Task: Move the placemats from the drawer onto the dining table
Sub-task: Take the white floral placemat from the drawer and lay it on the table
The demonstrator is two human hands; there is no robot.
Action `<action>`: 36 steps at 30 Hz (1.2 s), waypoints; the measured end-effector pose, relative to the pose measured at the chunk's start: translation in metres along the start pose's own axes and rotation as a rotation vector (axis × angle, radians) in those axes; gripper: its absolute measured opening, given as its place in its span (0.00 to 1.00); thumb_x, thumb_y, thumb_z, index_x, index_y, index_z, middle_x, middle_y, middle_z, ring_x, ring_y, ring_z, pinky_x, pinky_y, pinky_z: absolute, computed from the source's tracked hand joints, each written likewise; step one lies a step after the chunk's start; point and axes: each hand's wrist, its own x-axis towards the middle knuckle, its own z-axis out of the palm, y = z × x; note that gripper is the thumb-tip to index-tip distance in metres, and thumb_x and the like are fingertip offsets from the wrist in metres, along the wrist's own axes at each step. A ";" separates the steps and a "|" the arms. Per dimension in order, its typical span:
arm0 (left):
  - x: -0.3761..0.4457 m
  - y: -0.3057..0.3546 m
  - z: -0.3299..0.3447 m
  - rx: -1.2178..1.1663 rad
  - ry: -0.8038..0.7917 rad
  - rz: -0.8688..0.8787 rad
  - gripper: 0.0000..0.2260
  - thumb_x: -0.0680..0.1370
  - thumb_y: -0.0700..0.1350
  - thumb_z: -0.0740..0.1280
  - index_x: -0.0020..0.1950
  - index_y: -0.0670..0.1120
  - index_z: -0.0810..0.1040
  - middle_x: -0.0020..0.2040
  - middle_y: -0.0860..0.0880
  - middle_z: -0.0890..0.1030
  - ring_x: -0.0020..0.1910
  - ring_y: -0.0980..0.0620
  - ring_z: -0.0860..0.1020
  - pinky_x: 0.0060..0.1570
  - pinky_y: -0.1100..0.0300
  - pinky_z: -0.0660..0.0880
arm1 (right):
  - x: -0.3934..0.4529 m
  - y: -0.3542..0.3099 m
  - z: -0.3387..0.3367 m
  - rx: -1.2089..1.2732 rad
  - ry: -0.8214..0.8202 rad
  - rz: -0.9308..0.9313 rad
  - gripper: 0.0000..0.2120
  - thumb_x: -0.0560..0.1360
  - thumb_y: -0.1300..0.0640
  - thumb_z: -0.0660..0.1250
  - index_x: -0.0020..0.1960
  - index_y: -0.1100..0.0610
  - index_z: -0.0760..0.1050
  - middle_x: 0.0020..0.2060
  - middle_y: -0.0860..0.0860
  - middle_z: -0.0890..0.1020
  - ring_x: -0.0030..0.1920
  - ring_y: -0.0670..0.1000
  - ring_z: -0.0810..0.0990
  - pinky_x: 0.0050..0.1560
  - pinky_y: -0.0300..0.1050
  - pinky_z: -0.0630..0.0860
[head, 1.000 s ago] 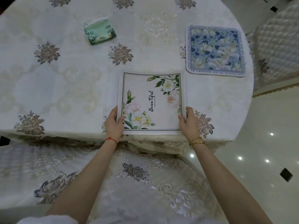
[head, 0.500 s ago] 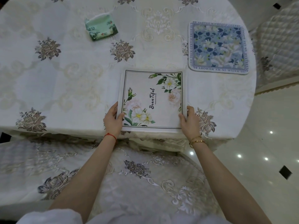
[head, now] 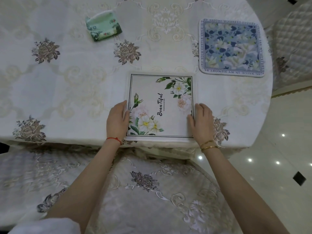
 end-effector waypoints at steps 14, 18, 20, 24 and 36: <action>0.129 0.031 0.062 0.274 -0.270 0.350 0.24 0.81 0.48 0.59 0.75 0.40 0.62 0.75 0.42 0.63 0.75 0.43 0.58 0.75 0.51 0.53 | 0.136 -0.067 0.054 0.017 -0.320 -0.333 0.28 0.81 0.49 0.54 0.77 0.58 0.51 0.77 0.53 0.54 0.77 0.53 0.48 0.76 0.52 0.44; 0.127 0.010 0.052 0.302 -0.203 0.307 0.26 0.81 0.53 0.58 0.76 0.42 0.60 0.76 0.43 0.62 0.75 0.44 0.58 0.75 0.49 0.54 | 0.131 -0.045 0.047 0.003 -0.277 -0.310 0.28 0.82 0.45 0.51 0.78 0.55 0.49 0.77 0.50 0.53 0.77 0.49 0.48 0.77 0.49 0.45; 0.125 -0.003 0.044 0.324 -0.184 0.282 0.26 0.82 0.53 0.57 0.76 0.42 0.59 0.76 0.44 0.61 0.76 0.45 0.57 0.75 0.49 0.53 | 0.126 -0.027 0.039 -0.001 -0.241 -0.250 0.28 0.82 0.46 0.50 0.78 0.55 0.49 0.77 0.50 0.54 0.77 0.48 0.48 0.77 0.48 0.46; 0.124 -0.013 0.030 0.368 -0.181 0.261 0.25 0.82 0.51 0.56 0.77 0.41 0.57 0.77 0.44 0.59 0.76 0.44 0.55 0.76 0.50 0.50 | 0.118 0.004 0.026 -0.039 -0.186 -0.135 0.27 0.82 0.48 0.48 0.77 0.57 0.49 0.77 0.52 0.54 0.77 0.50 0.49 0.77 0.49 0.45; 0.140 0.052 0.075 0.391 -0.355 0.410 0.25 0.83 0.50 0.53 0.78 0.43 0.54 0.78 0.46 0.55 0.78 0.46 0.50 0.76 0.52 0.47 | 0.141 -0.064 0.048 0.025 -0.329 -0.311 0.26 0.82 0.53 0.51 0.77 0.59 0.51 0.77 0.54 0.54 0.77 0.52 0.48 0.77 0.50 0.46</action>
